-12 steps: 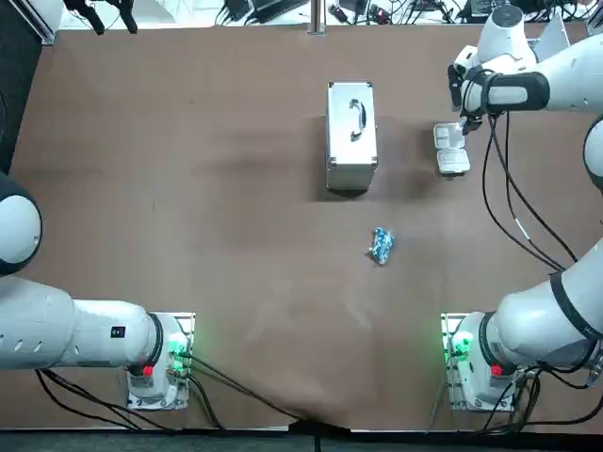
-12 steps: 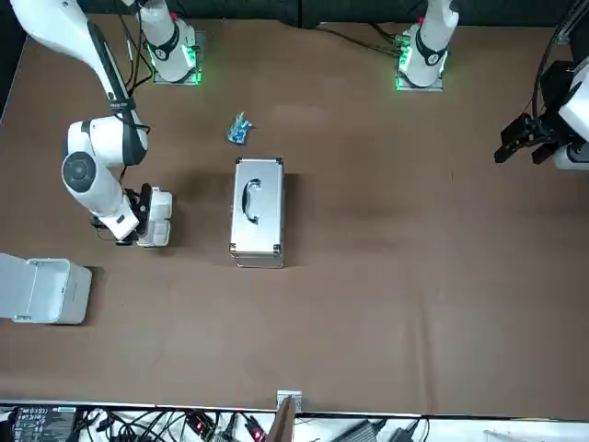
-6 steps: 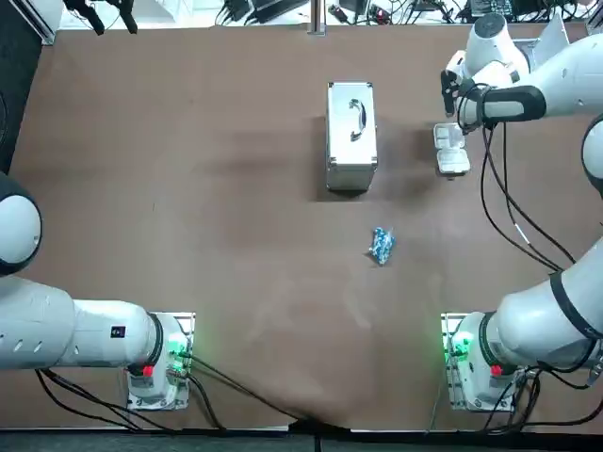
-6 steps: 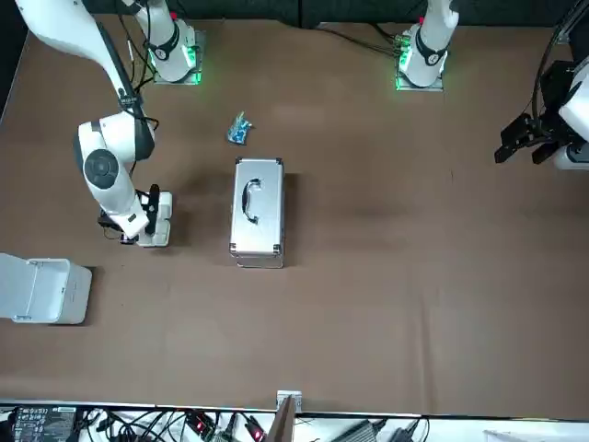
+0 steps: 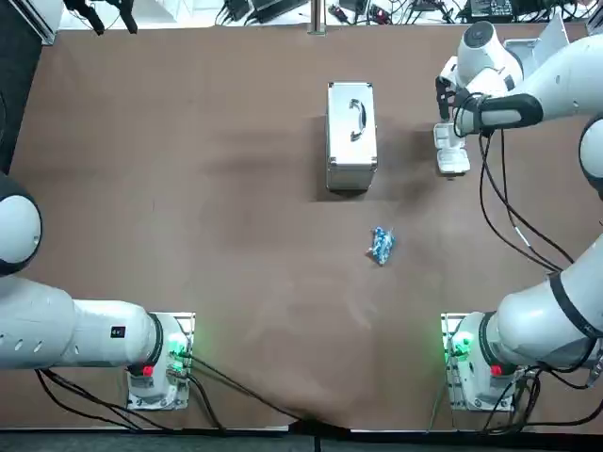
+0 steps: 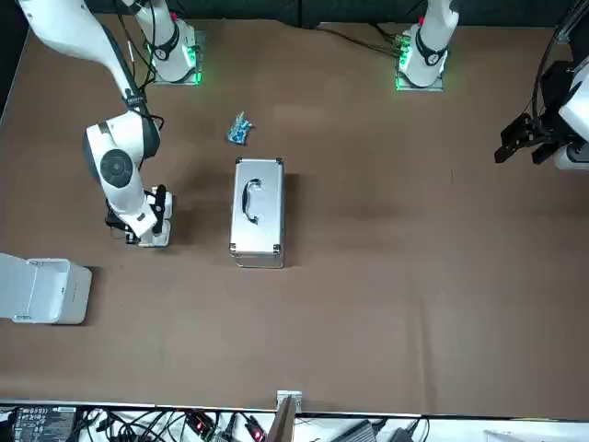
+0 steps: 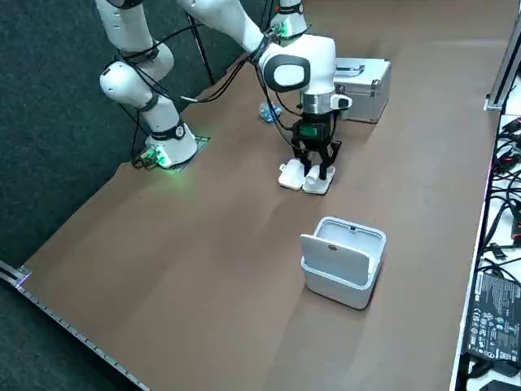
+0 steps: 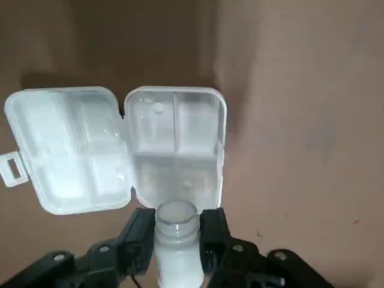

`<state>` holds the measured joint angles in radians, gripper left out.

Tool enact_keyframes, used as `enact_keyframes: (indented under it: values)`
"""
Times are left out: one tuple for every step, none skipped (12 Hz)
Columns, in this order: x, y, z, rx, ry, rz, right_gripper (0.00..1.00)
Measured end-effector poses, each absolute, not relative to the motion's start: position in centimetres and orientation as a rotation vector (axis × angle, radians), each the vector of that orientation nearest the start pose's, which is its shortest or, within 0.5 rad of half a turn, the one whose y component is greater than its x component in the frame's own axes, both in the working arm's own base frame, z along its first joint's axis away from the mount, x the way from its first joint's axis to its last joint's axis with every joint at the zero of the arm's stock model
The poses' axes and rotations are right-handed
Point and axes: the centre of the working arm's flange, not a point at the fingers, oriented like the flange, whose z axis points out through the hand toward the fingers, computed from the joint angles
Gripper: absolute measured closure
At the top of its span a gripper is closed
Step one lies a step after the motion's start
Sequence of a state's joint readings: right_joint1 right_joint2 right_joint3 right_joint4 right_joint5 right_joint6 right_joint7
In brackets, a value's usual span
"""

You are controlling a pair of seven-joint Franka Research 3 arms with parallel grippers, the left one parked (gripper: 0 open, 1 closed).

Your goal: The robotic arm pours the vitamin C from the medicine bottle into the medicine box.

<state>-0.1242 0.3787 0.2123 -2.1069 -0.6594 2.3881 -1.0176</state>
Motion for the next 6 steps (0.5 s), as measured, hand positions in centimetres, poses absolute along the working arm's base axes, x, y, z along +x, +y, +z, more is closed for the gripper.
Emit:
enact_keyframes:
  values:
    - [57.0,4.8,23.1,1.967,2.041,-0.320,0.58]
    - [56.9,5.2,23.0,1.957,2.038,-0.324,0.58]
    - [56.8,5.4,22.9,1.953,2.033,-0.327,0.58]
    - [56.8,5.6,22.8,1.951,2.031,-0.330,0.58]
    - [56.7,5.7,22.6,1.950,2.033,-0.334,0.58]
    - [56.7,5.8,22.6,1.941,2.038,-0.334,0.58]
